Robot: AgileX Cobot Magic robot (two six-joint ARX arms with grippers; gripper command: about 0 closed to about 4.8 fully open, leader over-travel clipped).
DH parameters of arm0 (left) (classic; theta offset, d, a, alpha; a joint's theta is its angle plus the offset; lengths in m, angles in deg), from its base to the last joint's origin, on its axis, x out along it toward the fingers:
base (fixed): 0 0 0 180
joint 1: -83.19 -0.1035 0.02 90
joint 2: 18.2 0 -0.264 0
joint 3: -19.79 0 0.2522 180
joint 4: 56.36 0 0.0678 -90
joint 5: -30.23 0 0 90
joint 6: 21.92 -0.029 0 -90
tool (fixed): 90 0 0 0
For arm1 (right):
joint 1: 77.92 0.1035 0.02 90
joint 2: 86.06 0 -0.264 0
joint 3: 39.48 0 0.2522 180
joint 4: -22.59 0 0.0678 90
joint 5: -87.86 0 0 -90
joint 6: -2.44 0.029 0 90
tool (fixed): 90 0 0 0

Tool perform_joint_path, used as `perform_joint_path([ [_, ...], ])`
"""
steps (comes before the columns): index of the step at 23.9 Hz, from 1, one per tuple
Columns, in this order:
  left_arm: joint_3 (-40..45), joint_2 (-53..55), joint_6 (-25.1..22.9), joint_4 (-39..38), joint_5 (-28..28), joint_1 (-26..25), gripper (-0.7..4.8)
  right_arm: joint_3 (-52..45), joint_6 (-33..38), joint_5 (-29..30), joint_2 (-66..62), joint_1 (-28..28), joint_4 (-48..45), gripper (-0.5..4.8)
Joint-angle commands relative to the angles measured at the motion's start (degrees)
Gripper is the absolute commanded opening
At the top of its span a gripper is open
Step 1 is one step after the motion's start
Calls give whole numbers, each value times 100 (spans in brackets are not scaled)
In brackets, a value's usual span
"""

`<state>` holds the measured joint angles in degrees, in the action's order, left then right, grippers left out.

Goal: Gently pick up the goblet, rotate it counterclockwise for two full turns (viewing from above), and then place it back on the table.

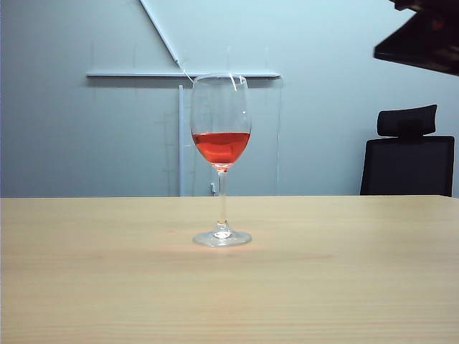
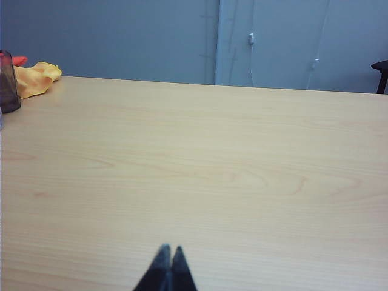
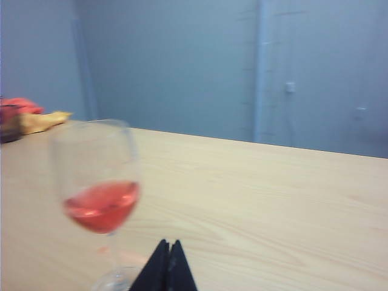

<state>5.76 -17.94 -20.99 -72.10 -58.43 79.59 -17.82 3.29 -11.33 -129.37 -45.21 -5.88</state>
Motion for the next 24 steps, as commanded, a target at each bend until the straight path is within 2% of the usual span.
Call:
perform_joint_path([
  [1, -24, 9, -7, 74, -9, -7, -5, 17, -11, -264, 157, 2, 22, -5],
  [15, -24, 9, -7, 74, -9, -7, -5, 17, -15, -271, 173, 4, 50, -5],
  [18, -24, 9, -7, 74, -9, -7, -5, 17, -306, -273, 236, 2, 116, -5],
  [21, -24, 9, -7, 74, -9, -7, -5, 17, -289, -168, 802, -181, 868, -5],
  [24, -24, 9, -7, 72, -9, -7, -5, 2, -249, 496, 1486, -560, 1735, -5],
])
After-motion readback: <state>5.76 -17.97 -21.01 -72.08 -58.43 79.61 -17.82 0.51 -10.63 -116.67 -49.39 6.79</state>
